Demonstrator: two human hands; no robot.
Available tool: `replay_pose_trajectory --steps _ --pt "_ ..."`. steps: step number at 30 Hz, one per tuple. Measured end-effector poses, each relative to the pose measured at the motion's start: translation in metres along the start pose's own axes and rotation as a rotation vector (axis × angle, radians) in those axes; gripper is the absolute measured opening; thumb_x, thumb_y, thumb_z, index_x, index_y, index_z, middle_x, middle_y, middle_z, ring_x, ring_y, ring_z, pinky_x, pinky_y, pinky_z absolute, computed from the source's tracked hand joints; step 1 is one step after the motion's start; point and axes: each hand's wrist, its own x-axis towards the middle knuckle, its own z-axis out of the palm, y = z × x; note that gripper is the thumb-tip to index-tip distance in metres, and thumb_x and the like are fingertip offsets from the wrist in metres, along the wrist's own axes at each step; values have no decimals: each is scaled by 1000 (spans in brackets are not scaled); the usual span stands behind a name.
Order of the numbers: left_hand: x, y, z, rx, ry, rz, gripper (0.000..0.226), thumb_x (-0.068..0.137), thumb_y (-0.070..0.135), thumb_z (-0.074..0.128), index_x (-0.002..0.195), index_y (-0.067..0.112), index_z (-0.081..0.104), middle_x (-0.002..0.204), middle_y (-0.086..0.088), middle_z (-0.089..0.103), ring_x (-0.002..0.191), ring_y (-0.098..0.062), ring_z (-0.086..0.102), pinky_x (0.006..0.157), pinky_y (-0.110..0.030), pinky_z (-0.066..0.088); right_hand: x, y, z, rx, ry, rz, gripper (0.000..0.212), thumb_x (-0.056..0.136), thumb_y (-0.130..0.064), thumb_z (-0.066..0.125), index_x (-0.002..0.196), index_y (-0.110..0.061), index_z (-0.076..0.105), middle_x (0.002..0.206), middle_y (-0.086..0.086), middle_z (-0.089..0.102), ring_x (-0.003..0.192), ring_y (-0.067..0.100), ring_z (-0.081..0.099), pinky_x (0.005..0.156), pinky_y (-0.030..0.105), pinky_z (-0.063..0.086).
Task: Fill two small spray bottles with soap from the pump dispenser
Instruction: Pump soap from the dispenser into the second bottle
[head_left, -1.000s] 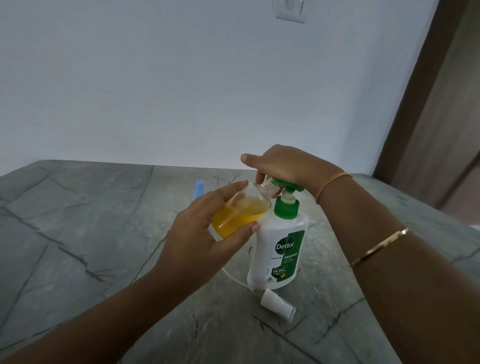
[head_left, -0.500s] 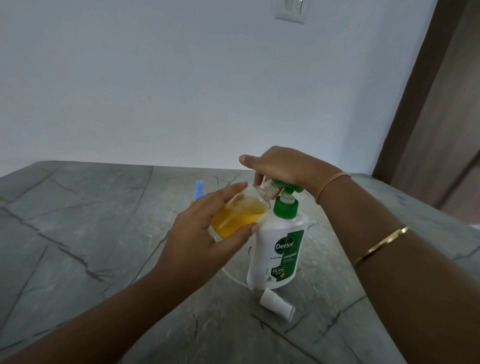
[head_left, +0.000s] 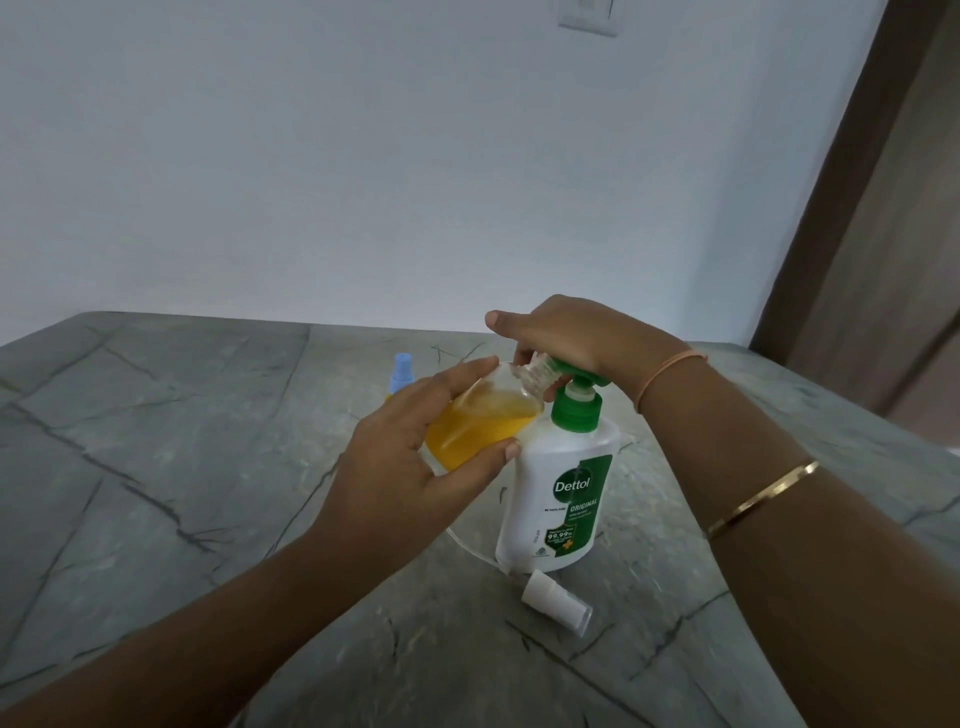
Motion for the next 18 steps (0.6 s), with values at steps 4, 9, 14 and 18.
replay_pose_trajectory --steps 4,9,14,18 --pt "0 -1 1 -3 11 17 47 68 64 52 112 66 34 101 52 41 105 22 40 71 -7 38 -1 -2 -3 -48 39 -36 54 95 -53 35 96 -7 63 64 0 60 40 5 53 49 20 38" --pt "0 1 2 2 7 9 49 67 65 56 110 67 33 99 54 38 102 25 40 73 -8 36 -3 -5 -9 -92 59 -37 55 95 -54 35 89 -8 65 65 -1 57 34 4 49 38 15 33" --pt "1 3 0 -12 23 10 48 67 65 51 112 66 34 102 50 40 102 18 45 74 -9 38 2 -4 -7 -57 9 -15 53 95 -53 36 100 -7 60 68 2 61 48 10 57 54 23 42" --pt "1 0 0 -6 16 6 47 67 65 51 111 67 34 101 53 40 105 22 41 72 -9 37 3 -1 -3 -5 -27 19 52 94 -53 38 105 -6 58 69 6 64 59 18 59 74 32 49"
